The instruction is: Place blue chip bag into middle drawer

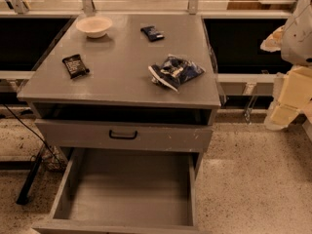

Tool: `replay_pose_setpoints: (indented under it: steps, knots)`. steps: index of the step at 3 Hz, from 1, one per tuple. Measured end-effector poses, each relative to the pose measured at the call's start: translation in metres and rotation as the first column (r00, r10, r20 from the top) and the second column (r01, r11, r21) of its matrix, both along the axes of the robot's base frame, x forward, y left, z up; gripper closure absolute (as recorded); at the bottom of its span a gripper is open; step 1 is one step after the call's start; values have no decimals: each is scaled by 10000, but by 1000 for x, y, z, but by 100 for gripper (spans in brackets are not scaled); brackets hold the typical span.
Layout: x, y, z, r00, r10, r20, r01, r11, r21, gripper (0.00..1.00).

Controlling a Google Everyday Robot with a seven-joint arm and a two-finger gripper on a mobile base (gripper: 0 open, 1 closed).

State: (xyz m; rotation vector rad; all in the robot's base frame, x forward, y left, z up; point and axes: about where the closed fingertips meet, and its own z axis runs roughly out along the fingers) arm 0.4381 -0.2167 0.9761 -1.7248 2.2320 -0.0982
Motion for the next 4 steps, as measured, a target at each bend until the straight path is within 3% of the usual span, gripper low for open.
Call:
replay_pose_setpoints:
  steps: [1, 4]
  knots:
    - [0, 0, 0, 10000, 1, 15, -1, 10000, 2, 0]
    - [51, 35, 2, 9991, 424, 27, -424, 9991, -79, 0]
